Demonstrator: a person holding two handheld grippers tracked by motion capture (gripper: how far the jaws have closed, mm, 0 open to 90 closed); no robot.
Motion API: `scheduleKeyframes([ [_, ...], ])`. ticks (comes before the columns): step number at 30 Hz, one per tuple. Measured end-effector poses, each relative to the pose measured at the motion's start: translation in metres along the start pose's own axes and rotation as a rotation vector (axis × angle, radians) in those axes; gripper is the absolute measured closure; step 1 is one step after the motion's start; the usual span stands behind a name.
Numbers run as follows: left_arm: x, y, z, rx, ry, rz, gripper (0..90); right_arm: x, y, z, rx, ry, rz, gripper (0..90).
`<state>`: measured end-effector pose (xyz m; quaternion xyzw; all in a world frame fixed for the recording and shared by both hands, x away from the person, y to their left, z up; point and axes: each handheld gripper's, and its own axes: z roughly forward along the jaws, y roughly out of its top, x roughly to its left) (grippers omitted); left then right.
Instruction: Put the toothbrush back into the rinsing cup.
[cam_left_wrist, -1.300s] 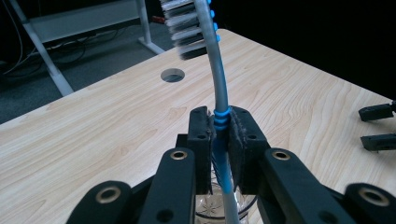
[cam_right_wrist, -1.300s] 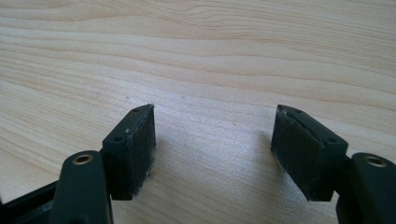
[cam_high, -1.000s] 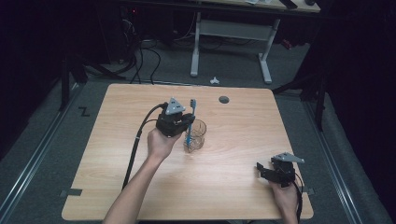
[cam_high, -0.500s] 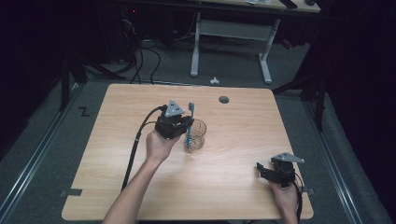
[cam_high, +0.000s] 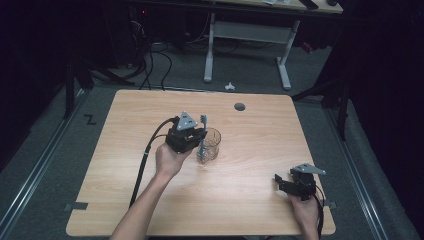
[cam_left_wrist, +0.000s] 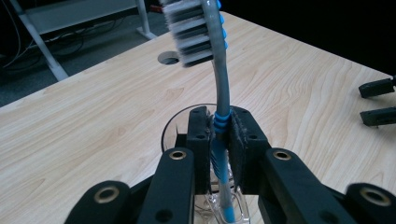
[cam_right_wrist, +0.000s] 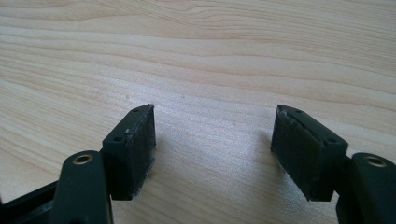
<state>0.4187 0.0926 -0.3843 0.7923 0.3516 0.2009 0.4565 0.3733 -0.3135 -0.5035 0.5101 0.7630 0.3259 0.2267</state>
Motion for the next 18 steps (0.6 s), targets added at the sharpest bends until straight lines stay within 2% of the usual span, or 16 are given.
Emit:
scheduleKeyframes([
  [9, 0.0011, -0.0067, 0.001, 0.008, -0.003, -0.013, 79.5, 0.0001, 0.0, 0.0, 0.0, 0.0, 0.0, 30.9],
  [18, -0.0016, -0.0101, 0.0042, 0.021, -0.004, -0.003, 79.5, 0.0001, 0.0, 0.0, 0.0, 0.0, 0.0, 30.9],
])
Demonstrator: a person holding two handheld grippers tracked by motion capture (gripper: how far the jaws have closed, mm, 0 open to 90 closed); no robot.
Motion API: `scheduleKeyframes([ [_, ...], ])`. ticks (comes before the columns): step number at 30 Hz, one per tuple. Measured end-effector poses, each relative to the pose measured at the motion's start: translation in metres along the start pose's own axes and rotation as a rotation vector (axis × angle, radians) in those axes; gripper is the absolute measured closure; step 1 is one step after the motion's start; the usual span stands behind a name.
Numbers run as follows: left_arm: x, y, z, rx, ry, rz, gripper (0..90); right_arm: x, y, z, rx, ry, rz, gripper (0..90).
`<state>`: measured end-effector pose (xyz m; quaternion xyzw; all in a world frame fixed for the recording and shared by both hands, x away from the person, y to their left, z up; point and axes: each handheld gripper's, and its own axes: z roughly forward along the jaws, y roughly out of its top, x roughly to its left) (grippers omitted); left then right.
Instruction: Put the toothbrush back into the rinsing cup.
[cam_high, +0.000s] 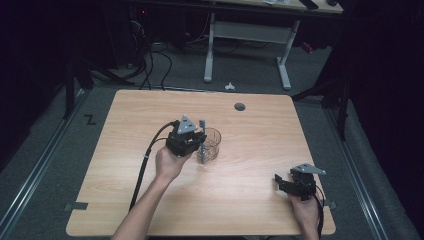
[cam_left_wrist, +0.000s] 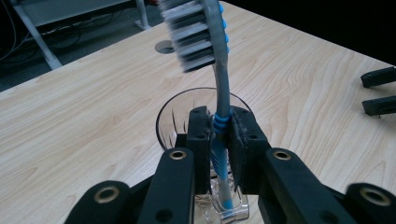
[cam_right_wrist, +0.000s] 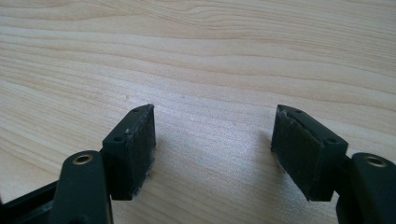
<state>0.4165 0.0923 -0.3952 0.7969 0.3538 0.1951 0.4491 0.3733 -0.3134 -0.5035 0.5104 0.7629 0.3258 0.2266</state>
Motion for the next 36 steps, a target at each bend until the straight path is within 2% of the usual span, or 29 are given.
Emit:
scheduleKeyframes([
  [18, 0.0015, -0.0043, 0.0025, 0.013, 0.019, 0.005, 79.6, 0.0, 0.0, 0.0, 0.0, 0.0, 0.0, 30.9],
  [36, -0.0014, -0.0064, 0.003, 0.014, 0.042, 0.035, 79.7, 0.0001, 0.0, 0.0, 0.0, 0.0, -0.001, 30.9],
])
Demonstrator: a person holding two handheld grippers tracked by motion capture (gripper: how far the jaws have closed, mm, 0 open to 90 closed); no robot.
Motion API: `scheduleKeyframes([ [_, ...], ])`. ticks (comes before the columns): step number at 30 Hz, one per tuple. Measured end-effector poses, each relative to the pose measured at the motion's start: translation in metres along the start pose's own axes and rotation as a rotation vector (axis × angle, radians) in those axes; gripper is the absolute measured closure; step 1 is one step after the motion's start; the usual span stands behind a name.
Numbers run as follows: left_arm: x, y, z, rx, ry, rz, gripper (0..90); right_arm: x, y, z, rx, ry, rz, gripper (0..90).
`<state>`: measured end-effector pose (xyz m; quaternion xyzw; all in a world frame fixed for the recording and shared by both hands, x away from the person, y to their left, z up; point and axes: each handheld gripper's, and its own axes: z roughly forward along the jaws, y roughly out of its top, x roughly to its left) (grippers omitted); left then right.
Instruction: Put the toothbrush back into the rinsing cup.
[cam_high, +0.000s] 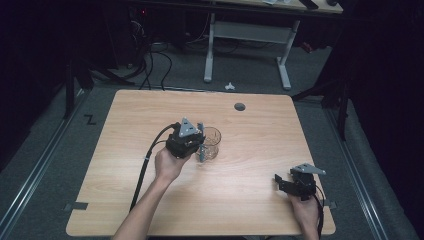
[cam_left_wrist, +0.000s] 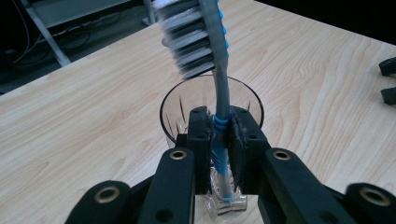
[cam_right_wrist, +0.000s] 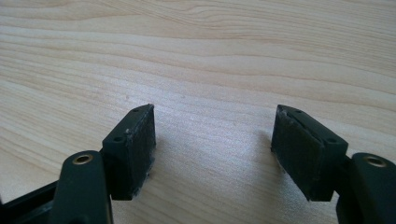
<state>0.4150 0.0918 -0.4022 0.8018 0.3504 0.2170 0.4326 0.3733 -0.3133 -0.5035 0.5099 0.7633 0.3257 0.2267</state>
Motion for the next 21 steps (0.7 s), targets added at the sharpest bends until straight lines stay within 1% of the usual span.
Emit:
scheduleKeyframes([
  [6, -0.0009, -0.0006, 0.0, -0.002, 0.005, 0.006, 79.8, 0.0, 0.0, 0.0, -0.001, 0.001, -0.002, 30.9],
  [8, -0.0019, -0.0011, 0.0011, 0.009, 0.015, 0.017, 79.8, 0.0, 0.0, 0.0001, -0.001, 0.0, -0.002, 30.9],
  [10, -0.0029, -0.0026, 0.0028, 0.016, 0.014, 0.023, 79.8, 0.0, 0.0, 0.0, -0.001, 0.0, -0.002, 30.9],
  [21, -0.0027, -0.0042, 0.0047, 0.021, 0.008, 0.012, 79.3, 0.0001, 0.0, 0.0, -0.001, 0.001, -0.002, 30.9],
])
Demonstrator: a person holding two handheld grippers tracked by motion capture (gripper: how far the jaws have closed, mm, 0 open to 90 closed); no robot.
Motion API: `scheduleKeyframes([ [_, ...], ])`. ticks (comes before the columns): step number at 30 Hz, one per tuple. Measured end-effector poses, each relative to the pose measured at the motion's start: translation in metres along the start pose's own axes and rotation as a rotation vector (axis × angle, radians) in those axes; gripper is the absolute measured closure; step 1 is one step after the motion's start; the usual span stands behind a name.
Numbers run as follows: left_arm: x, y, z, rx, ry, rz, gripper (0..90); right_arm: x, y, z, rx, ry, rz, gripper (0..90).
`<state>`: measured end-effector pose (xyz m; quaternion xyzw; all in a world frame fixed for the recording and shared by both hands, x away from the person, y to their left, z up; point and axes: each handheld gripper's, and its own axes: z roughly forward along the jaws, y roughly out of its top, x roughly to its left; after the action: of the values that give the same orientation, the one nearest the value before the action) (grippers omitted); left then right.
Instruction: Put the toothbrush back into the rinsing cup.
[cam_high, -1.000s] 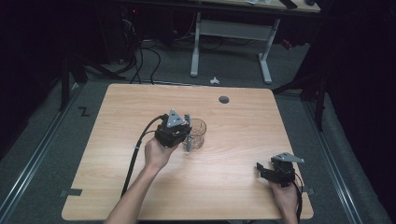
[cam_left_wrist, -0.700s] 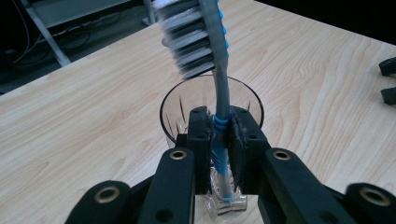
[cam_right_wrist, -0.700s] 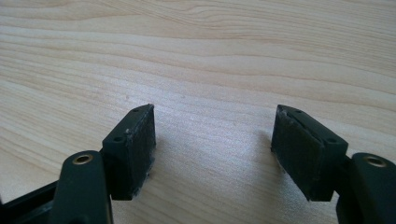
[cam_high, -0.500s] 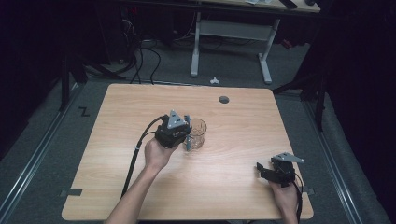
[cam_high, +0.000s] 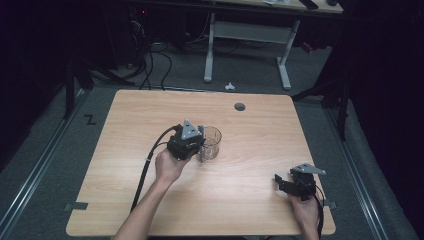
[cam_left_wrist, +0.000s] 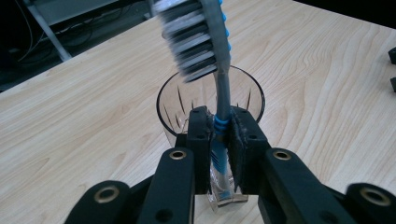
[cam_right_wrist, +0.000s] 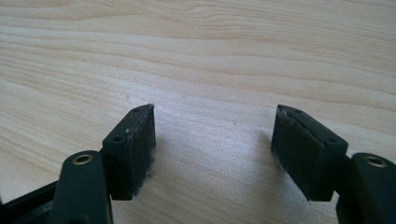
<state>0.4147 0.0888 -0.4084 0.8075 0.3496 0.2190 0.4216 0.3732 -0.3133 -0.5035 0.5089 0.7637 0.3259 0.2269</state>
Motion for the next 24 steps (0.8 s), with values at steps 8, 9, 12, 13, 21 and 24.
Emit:
scheduleKeyframes([
  [8, 0.0006, -0.0003, 0.0005, 0.003, -0.007, -0.007, 78.7, 0.0, 0.0, 0.0, 0.0, 0.0, 0.0, 30.9],
  [9, 0.0007, -0.0003, 0.0007, 0.003, -0.007, -0.008, 78.5, 0.0, 0.0, 0.0, 0.0, 0.0, 0.0, 30.9],
  [12, 0.0011, -0.0002, 0.0005, 0.004, -0.007, -0.01, 77.9, 0.0001, 0.0, 0.0, 0.0, 0.0, 0.0, 30.9],
  [13, 0.0013, -0.0002, 0.0004, 0.004, -0.007, -0.011, 77.8, 0.0, 0.0, 0.0, 0.0, 0.0, 0.0, 30.9],
  [21, 0.0036, -0.0008, -0.0002, 0.004, -0.003, -0.017, 77.4, 0.0001, 0.0, 0.0, 0.0, 0.0, 0.0, 30.9],
  [24, 0.0053, -0.001, -0.0004, 0.004, -0.001, -0.025, 76.8, 0.0001, 0.0, 0.0, 0.0, 0.0, 0.0, 30.9],
])
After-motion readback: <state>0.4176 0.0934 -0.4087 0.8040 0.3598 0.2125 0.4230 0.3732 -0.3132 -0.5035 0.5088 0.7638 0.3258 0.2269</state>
